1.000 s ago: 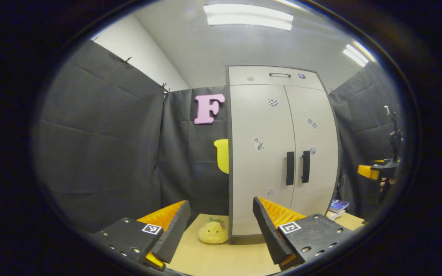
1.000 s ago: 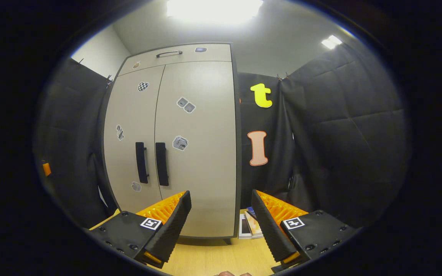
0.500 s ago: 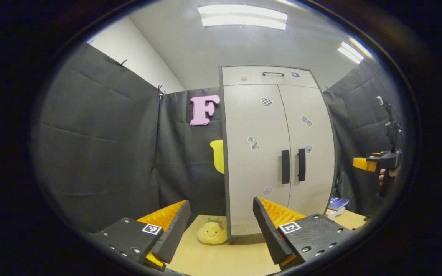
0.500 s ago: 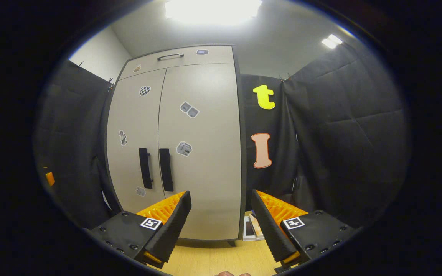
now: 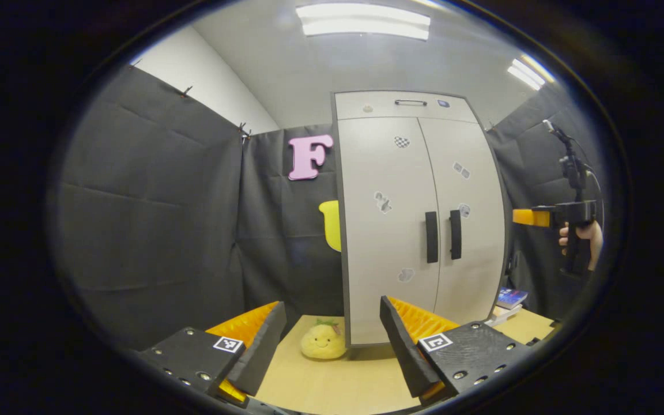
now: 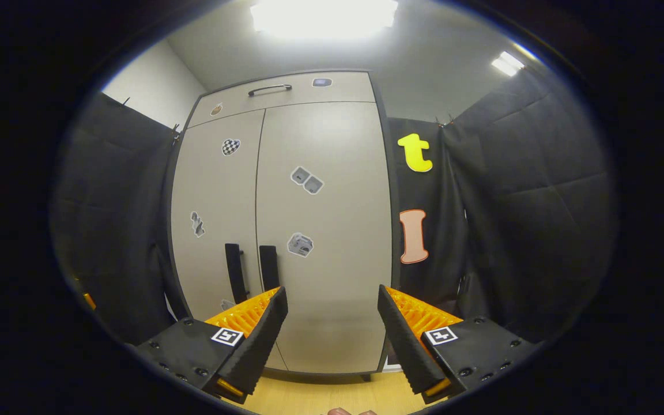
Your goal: Open the right door of the double-door shoe cabinet with the right hand, and open the left door with the left hand.
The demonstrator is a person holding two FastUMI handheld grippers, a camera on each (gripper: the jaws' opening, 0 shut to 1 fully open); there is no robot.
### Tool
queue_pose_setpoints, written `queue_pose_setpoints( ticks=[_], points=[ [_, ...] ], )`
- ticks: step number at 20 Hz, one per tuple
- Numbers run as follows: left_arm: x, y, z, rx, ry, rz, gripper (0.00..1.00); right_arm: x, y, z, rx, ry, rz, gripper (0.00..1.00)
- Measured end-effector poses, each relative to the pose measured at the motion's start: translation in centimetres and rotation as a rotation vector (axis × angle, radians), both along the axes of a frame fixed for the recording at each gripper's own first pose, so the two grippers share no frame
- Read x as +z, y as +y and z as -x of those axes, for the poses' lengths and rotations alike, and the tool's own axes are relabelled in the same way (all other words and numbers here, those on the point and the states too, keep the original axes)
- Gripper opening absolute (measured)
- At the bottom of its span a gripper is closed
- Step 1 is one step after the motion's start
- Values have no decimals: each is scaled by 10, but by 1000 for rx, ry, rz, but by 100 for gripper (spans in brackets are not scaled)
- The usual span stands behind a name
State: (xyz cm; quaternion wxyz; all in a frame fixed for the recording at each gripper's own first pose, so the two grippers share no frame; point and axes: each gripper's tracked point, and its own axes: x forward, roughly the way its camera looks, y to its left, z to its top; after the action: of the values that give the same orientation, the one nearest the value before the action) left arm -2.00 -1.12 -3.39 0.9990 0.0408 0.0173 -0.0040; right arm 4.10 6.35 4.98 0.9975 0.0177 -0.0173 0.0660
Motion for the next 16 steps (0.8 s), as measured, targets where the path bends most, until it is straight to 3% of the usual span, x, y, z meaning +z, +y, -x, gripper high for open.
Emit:
queue_pose_setpoints(
  ticks=[16],
  points=[
    [-39, 42, 21, 95, 91, 35, 94, 34, 70, -86, 71, -18, -58, 96]
  ],
)
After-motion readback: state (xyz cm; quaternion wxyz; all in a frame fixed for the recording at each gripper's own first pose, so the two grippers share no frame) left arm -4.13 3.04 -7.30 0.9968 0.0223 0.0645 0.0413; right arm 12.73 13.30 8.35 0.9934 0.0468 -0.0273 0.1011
